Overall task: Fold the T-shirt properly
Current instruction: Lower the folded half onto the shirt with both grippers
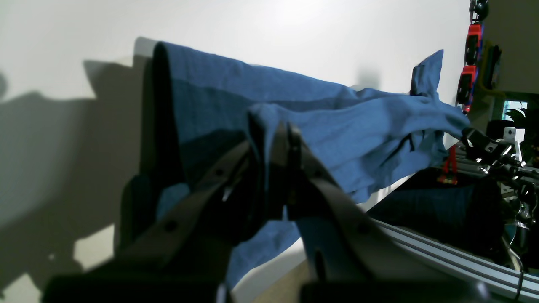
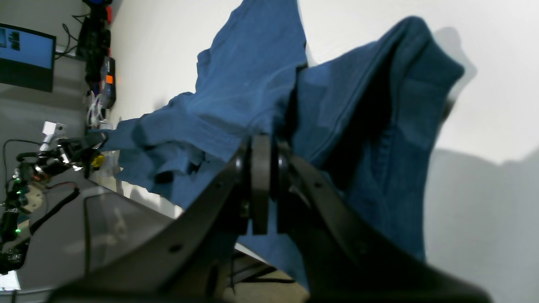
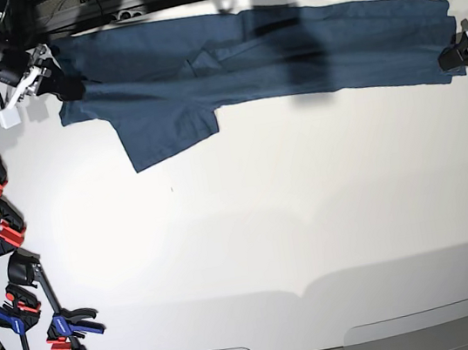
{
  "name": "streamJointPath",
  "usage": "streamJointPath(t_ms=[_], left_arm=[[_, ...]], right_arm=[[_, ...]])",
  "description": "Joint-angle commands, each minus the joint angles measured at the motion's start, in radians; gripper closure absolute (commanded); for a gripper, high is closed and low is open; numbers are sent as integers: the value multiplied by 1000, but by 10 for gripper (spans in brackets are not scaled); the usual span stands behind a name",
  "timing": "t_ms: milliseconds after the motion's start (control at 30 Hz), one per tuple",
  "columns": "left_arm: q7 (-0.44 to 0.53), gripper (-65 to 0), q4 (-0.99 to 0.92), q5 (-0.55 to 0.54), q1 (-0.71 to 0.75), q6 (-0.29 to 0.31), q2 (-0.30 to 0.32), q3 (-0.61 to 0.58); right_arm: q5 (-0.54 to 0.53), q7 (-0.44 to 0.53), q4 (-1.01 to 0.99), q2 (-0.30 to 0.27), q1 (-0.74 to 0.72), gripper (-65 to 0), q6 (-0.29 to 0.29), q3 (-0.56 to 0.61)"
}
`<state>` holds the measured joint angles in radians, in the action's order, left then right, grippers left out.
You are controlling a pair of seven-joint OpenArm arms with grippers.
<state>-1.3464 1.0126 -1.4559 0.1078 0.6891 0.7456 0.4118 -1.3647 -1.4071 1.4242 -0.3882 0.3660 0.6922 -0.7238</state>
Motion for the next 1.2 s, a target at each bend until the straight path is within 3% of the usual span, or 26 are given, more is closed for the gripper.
streamJointPath(t_ms=[0, 133, 600, 867, 1167], left_arm=[[4, 0, 16, -28, -8, 9, 34, 8], [4, 0, 16, -28, -8, 9, 34, 8], [4, 0, 16, -28, -8, 9, 36, 8], [2, 0, 16, -28, -8, 9, 48, 8], [-3, 0, 16, -28, -8, 9, 56, 8]], right_arm=[[-44, 11, 19, -21, 2, 0, 6, -10], [-115, 11, 21, -21, 10, 0, 6, -10], [-119, 11, 117, -21, 103, 0, 6, -10], [155, 11, 116, -21, 103, 0, 6, -10], [266, 11, 116, -21, 103, 0, 6, -10]])
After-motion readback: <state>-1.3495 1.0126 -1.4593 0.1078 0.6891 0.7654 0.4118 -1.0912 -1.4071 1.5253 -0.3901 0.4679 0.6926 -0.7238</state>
